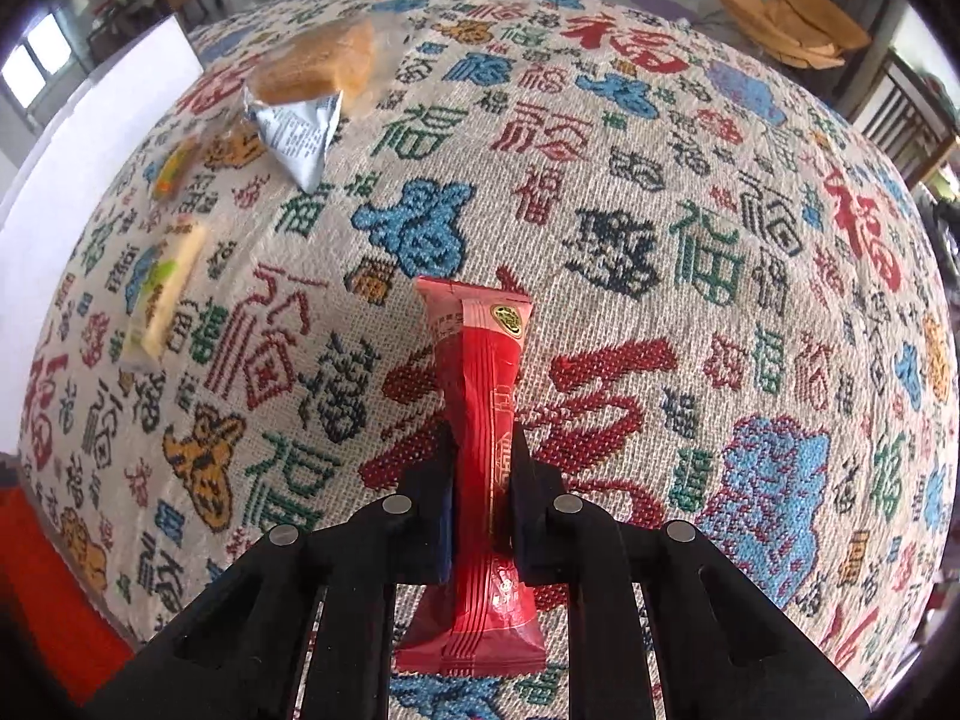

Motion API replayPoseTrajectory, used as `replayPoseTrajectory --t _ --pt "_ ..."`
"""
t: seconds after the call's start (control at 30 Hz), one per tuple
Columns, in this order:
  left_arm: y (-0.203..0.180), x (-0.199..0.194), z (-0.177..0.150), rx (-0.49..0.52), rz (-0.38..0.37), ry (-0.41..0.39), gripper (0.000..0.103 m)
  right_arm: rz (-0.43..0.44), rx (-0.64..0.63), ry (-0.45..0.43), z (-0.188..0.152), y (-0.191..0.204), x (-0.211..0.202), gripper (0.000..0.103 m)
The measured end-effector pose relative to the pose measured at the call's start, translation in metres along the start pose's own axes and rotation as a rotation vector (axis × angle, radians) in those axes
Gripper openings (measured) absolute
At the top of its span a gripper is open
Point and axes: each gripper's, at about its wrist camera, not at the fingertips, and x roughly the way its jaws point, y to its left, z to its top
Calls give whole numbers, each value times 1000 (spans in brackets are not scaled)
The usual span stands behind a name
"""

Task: Organize snacks
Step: 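Carry both snacks over the white box and open both tools to drop them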

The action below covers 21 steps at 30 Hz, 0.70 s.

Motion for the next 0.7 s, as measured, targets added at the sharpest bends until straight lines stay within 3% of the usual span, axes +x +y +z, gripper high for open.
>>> replayPoseTrajectory --t 0.1,0.2,0.43,0.57,0.6,0.63,0.67,0.7 --pt "29 -39 12 -41 22 -52 17 101 26 -75 10 15 -32 13" --pt "69 -72 31 -82 101 -102 17 251 19 -148 35 55 -66 13" --pt "157 -90 49 -171 311 -88 17 604 -199 -230 96 248 -120 13" --pt "176 -75 43 -167 364 -62 18 703 -295 -217 101 358 -113 14" --pt "179 -70 42 -167 386 -61 20 712 -306 -214 99 379 -107 17" --pt "180 -66 40 -168 405 -56 32 703 -311 -213 99 395 -99 24" --pt "182 -64 36 -173 426 -51 56 684 -320 -209 98 409 -90 32" --pt "181 -62 33 -177 450 -56 68 655 -328 -201 96 418 -81 50"
